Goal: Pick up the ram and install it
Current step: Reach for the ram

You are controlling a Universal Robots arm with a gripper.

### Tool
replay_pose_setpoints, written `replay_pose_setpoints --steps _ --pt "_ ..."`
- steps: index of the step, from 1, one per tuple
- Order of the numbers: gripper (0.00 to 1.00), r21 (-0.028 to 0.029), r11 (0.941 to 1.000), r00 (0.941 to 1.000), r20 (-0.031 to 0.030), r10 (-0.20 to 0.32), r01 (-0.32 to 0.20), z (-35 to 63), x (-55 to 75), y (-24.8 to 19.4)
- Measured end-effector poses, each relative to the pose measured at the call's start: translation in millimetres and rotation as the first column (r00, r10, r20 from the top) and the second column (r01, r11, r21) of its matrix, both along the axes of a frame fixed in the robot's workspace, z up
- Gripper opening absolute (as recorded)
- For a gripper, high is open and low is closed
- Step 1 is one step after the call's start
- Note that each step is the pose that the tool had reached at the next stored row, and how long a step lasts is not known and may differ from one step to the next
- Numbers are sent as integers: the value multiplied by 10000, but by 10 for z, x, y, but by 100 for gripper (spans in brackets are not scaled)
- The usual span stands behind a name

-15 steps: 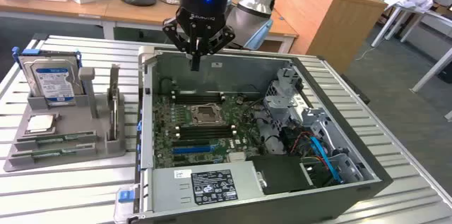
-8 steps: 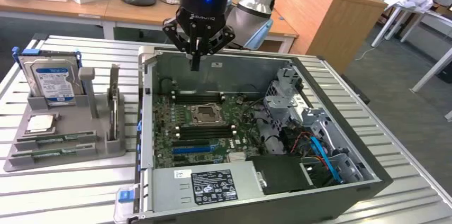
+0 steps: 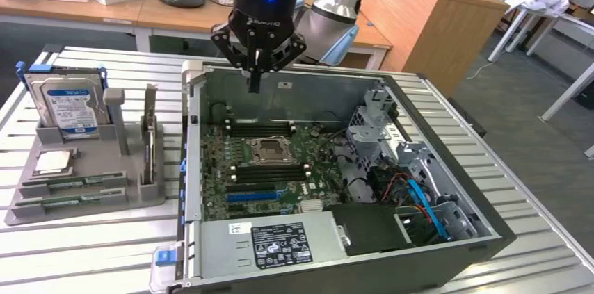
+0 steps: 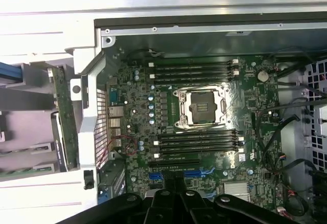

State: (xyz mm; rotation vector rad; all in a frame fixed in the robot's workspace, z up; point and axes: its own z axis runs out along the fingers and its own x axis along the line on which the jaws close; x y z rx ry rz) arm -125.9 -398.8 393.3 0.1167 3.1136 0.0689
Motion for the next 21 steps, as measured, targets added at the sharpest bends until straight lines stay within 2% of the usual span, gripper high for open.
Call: replay_pose_setpoints --steps 21 --pt "10 0 10000 10000 0 1 -1 0 -245 0"
